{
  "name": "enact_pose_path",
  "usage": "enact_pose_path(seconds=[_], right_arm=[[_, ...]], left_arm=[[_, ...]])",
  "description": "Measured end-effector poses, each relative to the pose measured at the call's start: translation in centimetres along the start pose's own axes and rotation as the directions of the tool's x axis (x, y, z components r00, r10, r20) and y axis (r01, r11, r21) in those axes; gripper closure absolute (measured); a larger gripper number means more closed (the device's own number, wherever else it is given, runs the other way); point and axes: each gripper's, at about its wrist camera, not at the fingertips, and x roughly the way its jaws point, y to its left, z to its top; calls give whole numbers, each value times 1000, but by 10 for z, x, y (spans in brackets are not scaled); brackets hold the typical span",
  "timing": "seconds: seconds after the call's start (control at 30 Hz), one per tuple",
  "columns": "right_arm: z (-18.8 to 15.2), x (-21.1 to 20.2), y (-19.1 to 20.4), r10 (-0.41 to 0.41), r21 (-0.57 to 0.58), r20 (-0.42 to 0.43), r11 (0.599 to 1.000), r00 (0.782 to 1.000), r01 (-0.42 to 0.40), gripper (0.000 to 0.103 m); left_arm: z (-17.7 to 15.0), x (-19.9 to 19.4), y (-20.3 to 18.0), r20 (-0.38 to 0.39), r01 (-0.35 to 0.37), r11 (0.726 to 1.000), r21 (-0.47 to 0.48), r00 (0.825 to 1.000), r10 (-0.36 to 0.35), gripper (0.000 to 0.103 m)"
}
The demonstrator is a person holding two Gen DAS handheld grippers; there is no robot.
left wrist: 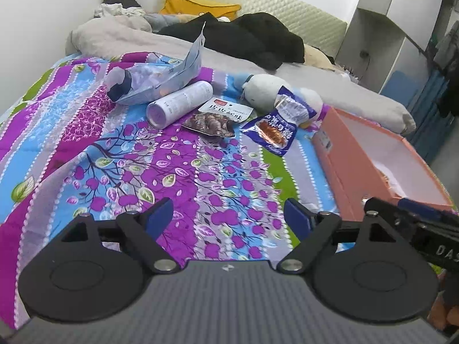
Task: Organize snacks
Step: 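Withdraw both open grippers from the box toward the remaining snacks, then close the left gripper on the shrimp-flavour pouch while the right gripper grasps the blue spicy strip bag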
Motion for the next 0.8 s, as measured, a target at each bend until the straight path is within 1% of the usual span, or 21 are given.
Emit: enact_pose_path(seconds=[0.07, 0.17, 0.27, 0.4, 0.43, 0.5, 0.6, 0.7, 0.8], right_arm=[[0, 11, 0, -7, 1, -7, 1000, 1000, 7, 20], [-2, 30, -2, -2, 10, -28, 1000, 1000, 3, 20], [-2, 50, -4, -11, 2, -32, 1000, 999, 11, 20], [1, 83, -10, -17, 17, -39, 1000, 999, 18, 20], [2, 90, -11, -21, 17, -38, 1000, 999, 22, 20], [5, 106, -11, -31, 14, -34, 999, 999, 31, 20], [9, 128, -10, -37, 2, -24, 999, 999, 37, 20], [13, 152, -16, -43, 41, -39, 998, 998, 45, 20], [20, 180, -22, -49, 76, -51, 996, 998, 53, 20]], left_arm=[[2, 13, 3, 0, -16, 1000, 8, 1000, 16, 13], [6, 34, 7, 3, -8, 1000, 18, 1000, 8, 13], [10, 58, 8, 9, -9, 999, 38, 1000, 9, 12], [14, 95, 8, 7, -6, 996, 88, 1000, 6, 12], [15, 104, 7, 7, -18, 994, 106, 1000, 18, 12], [18, 123, 4, 7, -47, 987, 152, 999, 47, 12], [22, 150, 2, 13, -66, 973, 221, 998, 65, 12], [29, 179, 4, 5, -78, 962, 263, 997, 79, 12], [37, 205, 4, 14, -91, 943, 320, 996, 91, 12]])
